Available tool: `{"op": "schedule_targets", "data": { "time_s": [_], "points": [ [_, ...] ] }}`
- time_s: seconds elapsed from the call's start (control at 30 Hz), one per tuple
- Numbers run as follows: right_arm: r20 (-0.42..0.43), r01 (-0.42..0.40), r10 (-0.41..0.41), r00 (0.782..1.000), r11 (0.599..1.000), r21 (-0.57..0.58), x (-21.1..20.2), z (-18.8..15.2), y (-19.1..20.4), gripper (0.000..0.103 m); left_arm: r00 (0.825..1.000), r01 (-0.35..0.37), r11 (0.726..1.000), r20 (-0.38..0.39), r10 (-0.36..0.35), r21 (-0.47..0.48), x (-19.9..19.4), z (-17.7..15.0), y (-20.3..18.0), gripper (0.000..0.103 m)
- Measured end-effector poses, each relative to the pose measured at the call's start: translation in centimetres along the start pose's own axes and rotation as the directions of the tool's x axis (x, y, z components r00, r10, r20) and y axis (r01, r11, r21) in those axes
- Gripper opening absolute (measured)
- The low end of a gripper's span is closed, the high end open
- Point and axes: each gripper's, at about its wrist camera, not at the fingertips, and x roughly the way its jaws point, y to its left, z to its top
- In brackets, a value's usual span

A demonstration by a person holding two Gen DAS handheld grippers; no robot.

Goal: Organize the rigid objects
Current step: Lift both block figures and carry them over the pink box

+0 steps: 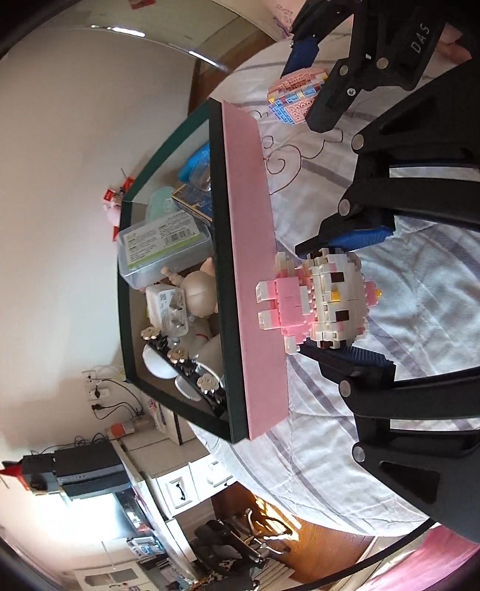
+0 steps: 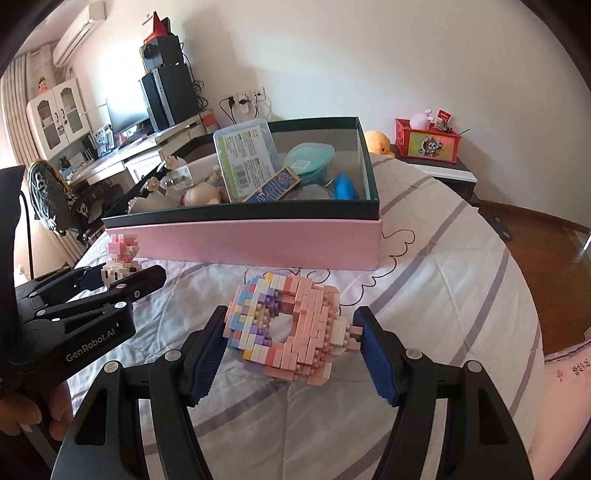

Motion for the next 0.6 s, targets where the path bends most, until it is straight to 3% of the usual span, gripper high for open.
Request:
{"op": "schedule_targets", "data": {
  "time_s": [0.23, 0.4, 0.6],
  "points": [
    [0.109, -0.024, 0.027, 0.994, 0.999, -0.028, -4.8, -0.7, 3.4, 0.069, 0.990, -0.024, 0.998, 0.140, 0.031, -0.057, -7.2, -1.7, 1.5, 0.045],
    [0.213, -0.026, 0.041, 0.976, 0.997, -0.072, -9.5, -0.8, 6.0, 0.069, 0.971, -0.051, 0.998, 0.230, 0.061, -0.048, -12.3, -2.8, 1.6, 0.045],
    [0.282, -0.003, 0.032, 0.959, 0.995, -0.102, -13.7, -1.3, 8.0, 0.069, 0.949, -0.069, 0.997, 0.307, 0.077, -0.039, -17.3, -4.0, 1.6, 0.045]
  ]
}}
